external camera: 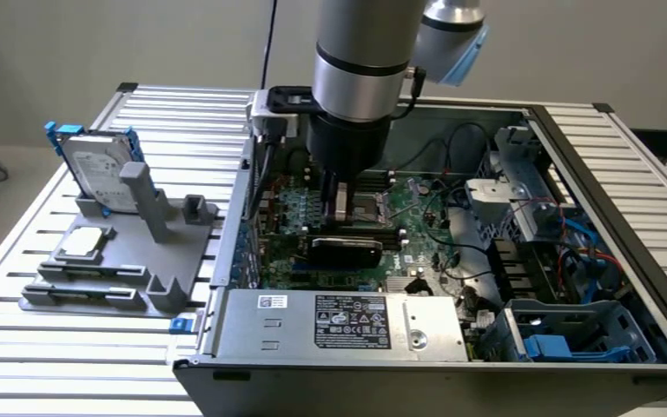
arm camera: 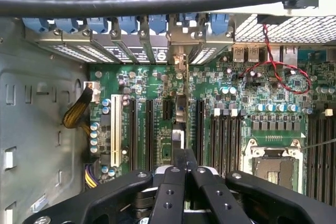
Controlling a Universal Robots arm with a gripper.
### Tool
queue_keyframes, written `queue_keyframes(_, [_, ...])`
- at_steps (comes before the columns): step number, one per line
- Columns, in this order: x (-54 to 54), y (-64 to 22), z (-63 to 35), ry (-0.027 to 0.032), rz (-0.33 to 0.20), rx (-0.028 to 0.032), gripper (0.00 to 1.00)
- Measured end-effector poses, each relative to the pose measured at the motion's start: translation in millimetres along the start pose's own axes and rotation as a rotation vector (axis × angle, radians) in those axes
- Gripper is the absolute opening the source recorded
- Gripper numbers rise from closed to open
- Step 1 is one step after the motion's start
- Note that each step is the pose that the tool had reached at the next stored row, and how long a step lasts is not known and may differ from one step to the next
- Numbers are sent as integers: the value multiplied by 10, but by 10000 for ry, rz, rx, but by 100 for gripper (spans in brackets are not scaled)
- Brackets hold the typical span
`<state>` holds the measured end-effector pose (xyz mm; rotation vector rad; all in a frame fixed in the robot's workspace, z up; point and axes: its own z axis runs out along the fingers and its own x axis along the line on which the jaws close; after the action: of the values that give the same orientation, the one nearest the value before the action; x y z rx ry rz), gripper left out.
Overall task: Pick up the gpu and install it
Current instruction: 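Press down on the gpu until it lock into place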
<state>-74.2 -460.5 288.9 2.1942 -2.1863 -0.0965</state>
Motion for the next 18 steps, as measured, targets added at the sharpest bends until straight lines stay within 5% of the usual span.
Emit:
queue_keyframes(8, [-60, 70, 120, 12, -152, 261, 11])
queue_keyframes(18, [-78, 107, 152, 25, -384, 329, 11])
